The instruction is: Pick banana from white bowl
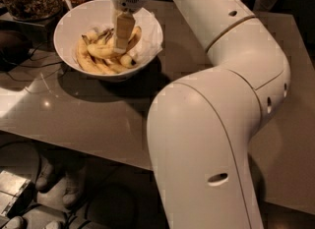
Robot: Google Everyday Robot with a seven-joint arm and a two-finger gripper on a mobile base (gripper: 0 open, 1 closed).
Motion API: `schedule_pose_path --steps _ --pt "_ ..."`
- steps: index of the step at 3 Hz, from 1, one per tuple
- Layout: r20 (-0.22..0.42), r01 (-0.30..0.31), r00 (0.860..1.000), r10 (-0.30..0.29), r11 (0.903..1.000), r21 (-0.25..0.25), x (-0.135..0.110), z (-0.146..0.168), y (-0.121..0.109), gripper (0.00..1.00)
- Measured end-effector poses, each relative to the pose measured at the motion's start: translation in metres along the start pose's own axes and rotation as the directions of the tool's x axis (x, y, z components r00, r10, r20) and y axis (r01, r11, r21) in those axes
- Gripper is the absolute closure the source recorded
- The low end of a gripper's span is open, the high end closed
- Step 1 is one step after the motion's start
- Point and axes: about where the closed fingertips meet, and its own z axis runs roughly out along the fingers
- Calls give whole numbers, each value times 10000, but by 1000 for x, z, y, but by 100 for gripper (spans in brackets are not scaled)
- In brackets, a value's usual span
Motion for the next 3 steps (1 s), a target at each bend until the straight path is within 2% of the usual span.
schedule_pose_path --steps 3 --pt "-430 79 9990 -100 9988 -485 3 38 -9 26"
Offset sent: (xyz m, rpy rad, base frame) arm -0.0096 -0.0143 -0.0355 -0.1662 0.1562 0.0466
